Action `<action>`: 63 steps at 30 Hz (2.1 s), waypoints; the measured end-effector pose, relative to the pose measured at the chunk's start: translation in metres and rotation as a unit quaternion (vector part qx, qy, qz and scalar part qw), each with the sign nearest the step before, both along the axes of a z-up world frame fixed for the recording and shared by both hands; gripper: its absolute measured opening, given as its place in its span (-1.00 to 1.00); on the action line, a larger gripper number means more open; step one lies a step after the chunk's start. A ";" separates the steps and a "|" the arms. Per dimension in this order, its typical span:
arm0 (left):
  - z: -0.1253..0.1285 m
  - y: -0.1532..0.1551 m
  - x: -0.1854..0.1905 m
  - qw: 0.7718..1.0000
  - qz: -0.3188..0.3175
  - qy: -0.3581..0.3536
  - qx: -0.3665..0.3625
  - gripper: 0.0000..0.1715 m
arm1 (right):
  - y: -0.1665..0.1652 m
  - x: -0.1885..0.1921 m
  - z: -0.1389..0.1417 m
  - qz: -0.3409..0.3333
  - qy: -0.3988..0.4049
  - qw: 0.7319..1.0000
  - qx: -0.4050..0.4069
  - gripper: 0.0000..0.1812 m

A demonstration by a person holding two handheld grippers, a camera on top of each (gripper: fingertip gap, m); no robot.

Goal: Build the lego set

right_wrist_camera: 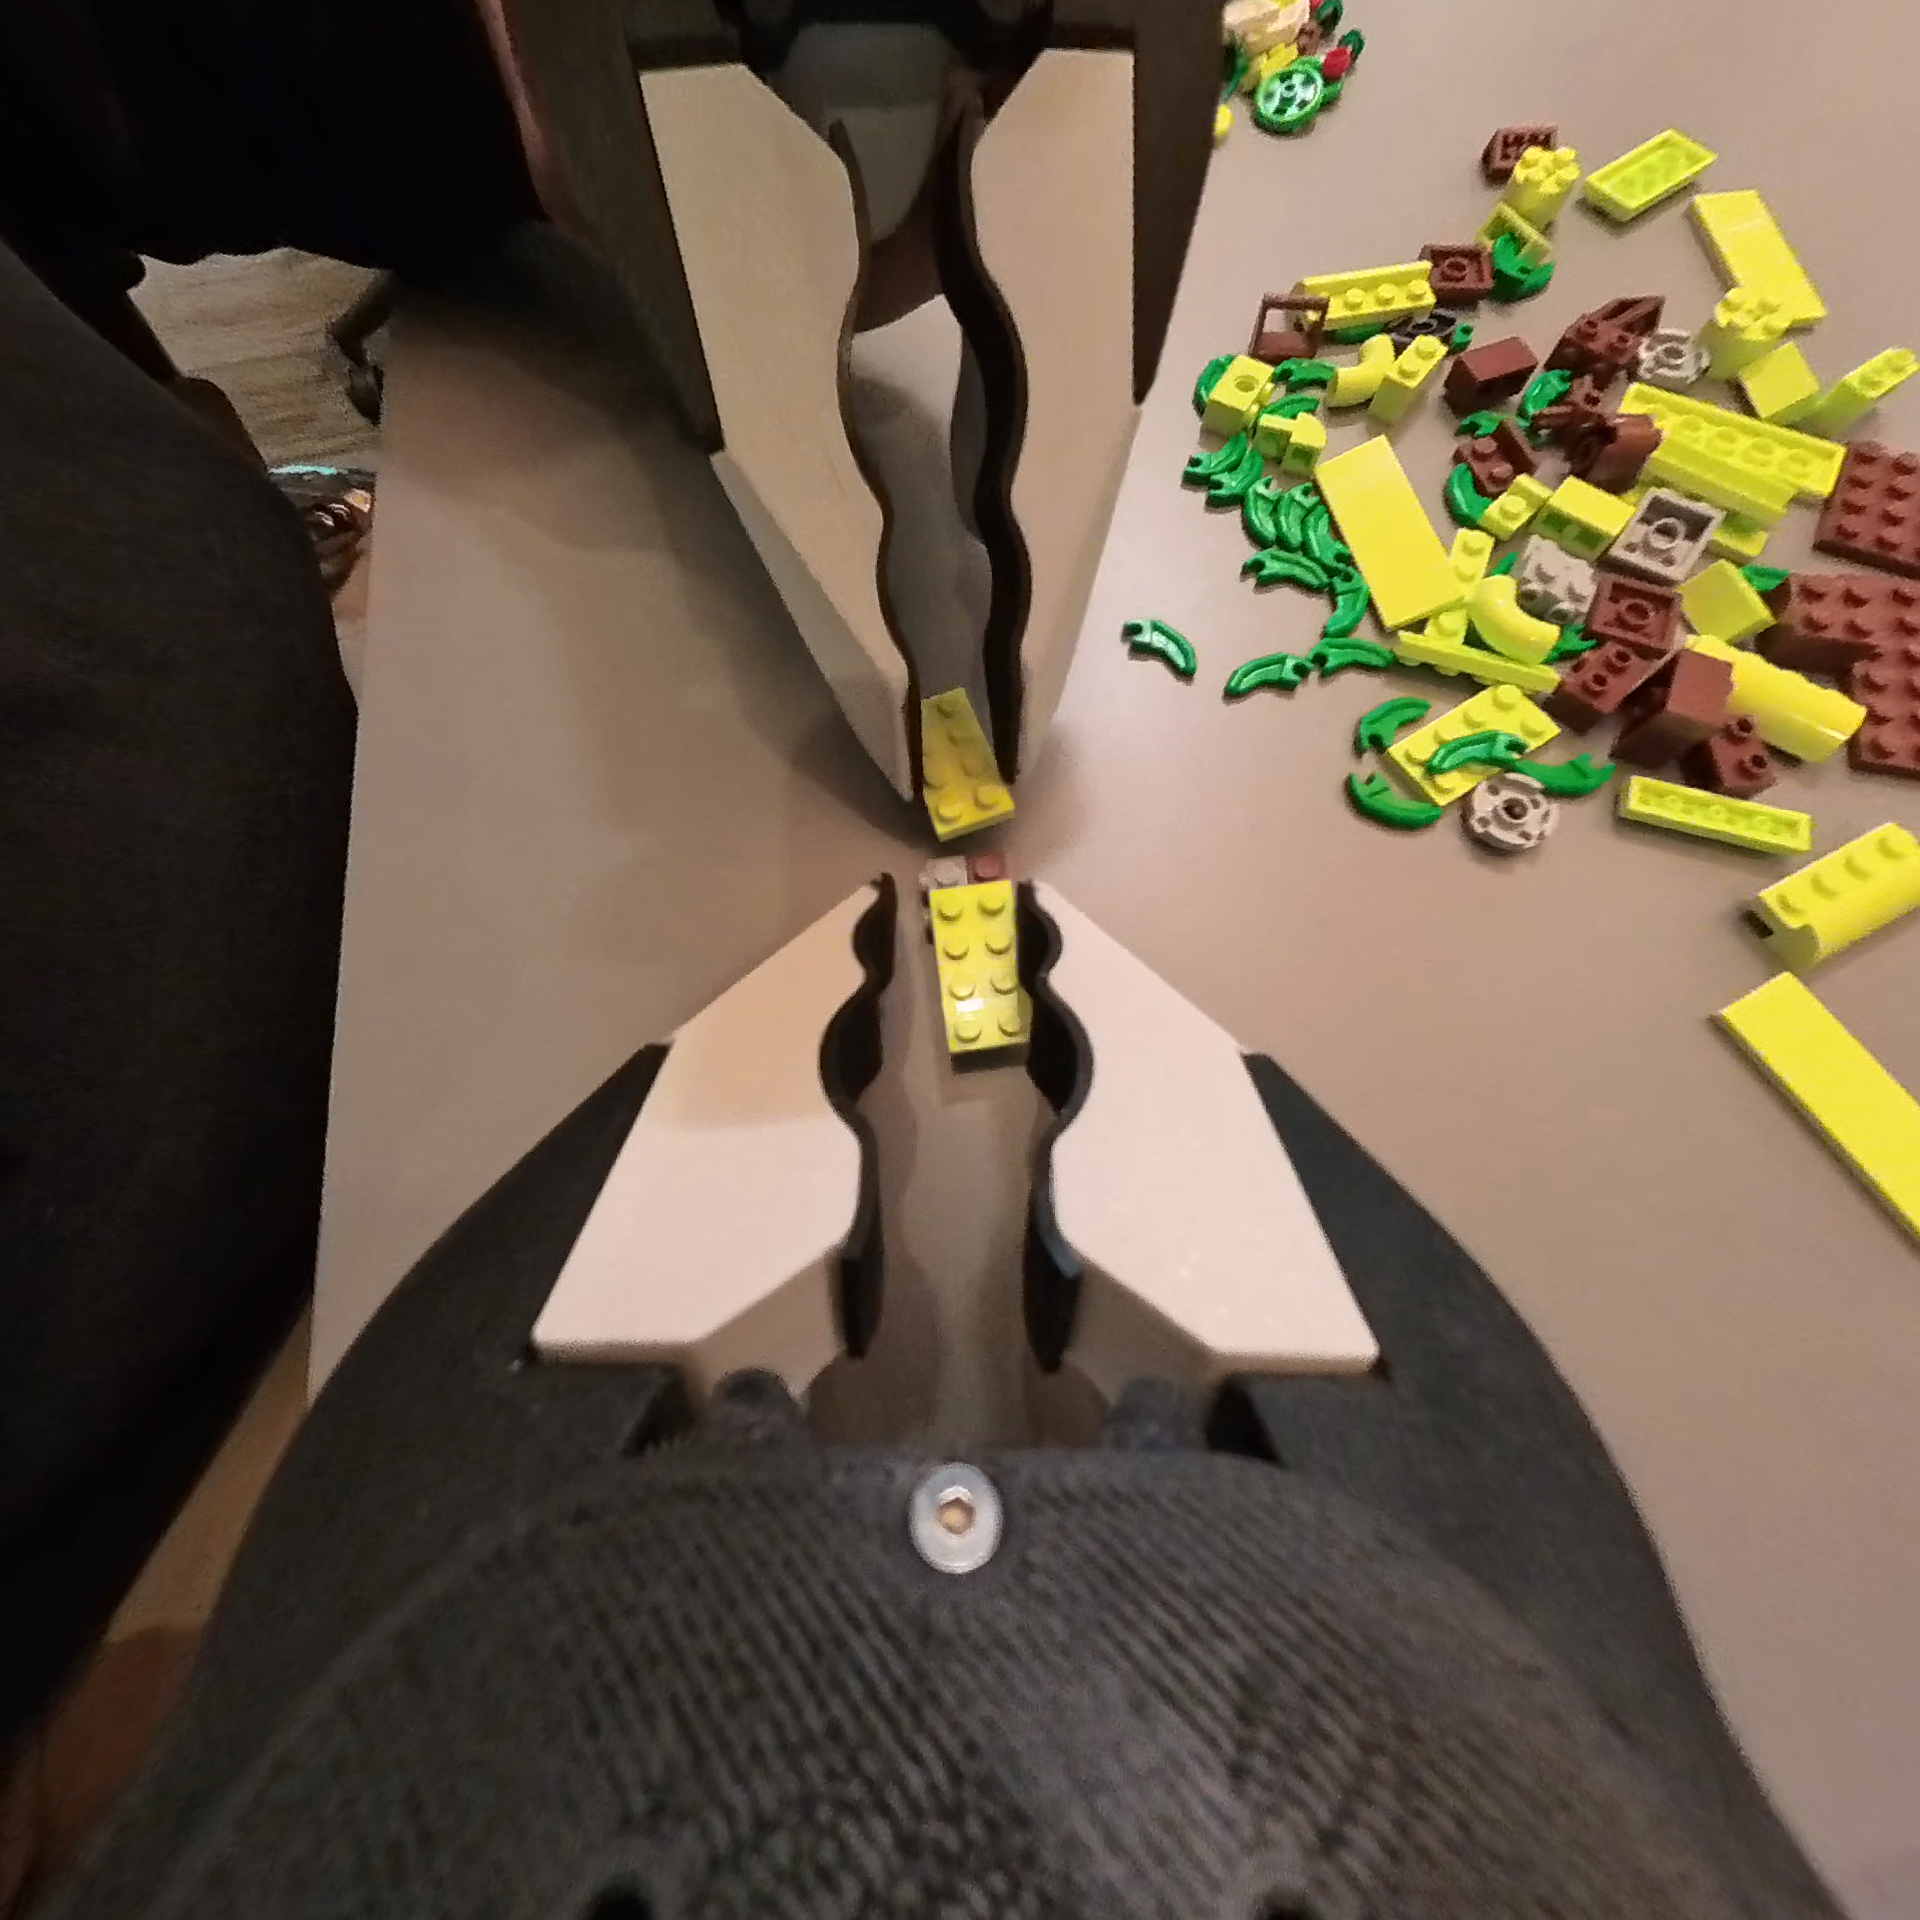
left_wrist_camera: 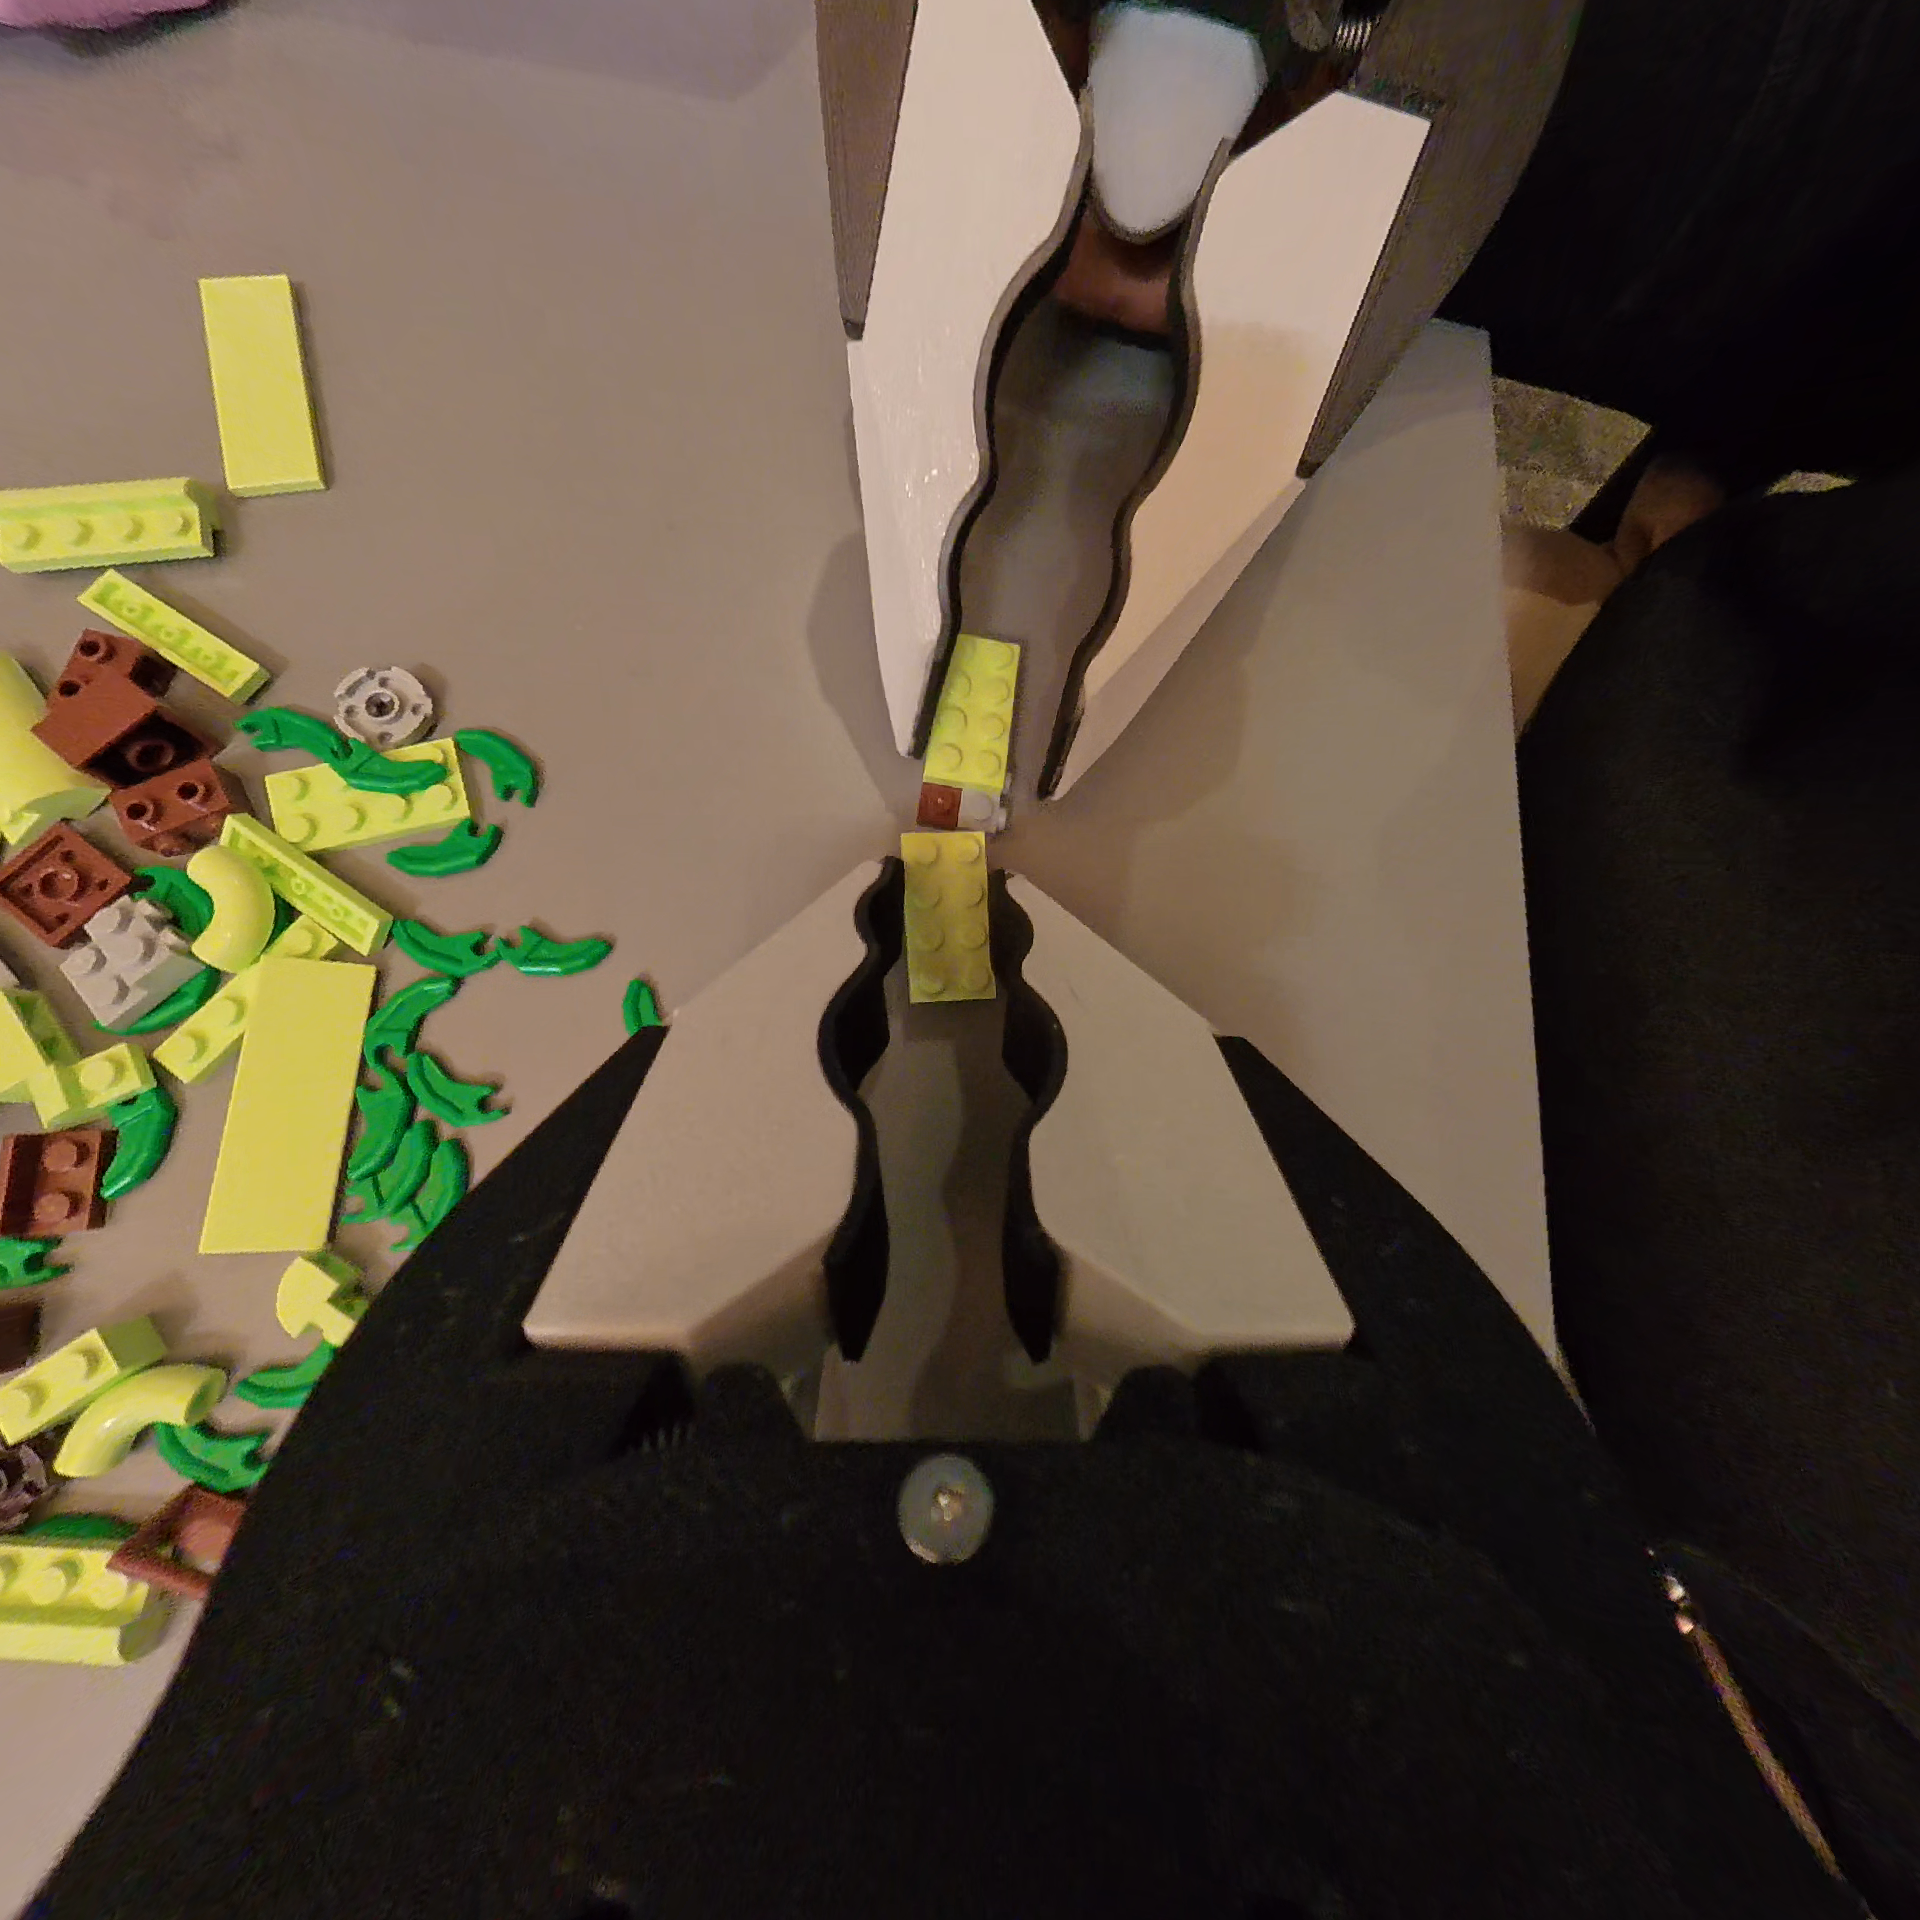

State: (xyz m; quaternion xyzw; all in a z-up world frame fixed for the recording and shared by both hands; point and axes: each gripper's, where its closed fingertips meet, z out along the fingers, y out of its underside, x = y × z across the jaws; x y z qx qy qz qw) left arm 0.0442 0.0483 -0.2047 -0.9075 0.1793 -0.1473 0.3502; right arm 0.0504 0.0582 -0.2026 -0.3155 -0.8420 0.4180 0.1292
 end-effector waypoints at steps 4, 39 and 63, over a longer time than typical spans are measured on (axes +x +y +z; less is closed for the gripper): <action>0.001 0.003 0.002 1.000 -0.008 -0.002 0.001 -0.84 | -0.001 0.001 -0.008 0.005 -0.017 1.000 0.018 -0.82; 0.003 0.003 0.013 1.000 -0.016 0.006 0.005 -0.82 | -0.005 0.005 -0.008 0.021 -0.016 0.999 0.020 -0.82; 0.001 0.006 0.014 1.000 -0.009 0.005 0.002 -0.95 | -0.005 0.005 -0.008 0.021 -0.017 0.999 0.019 -0.83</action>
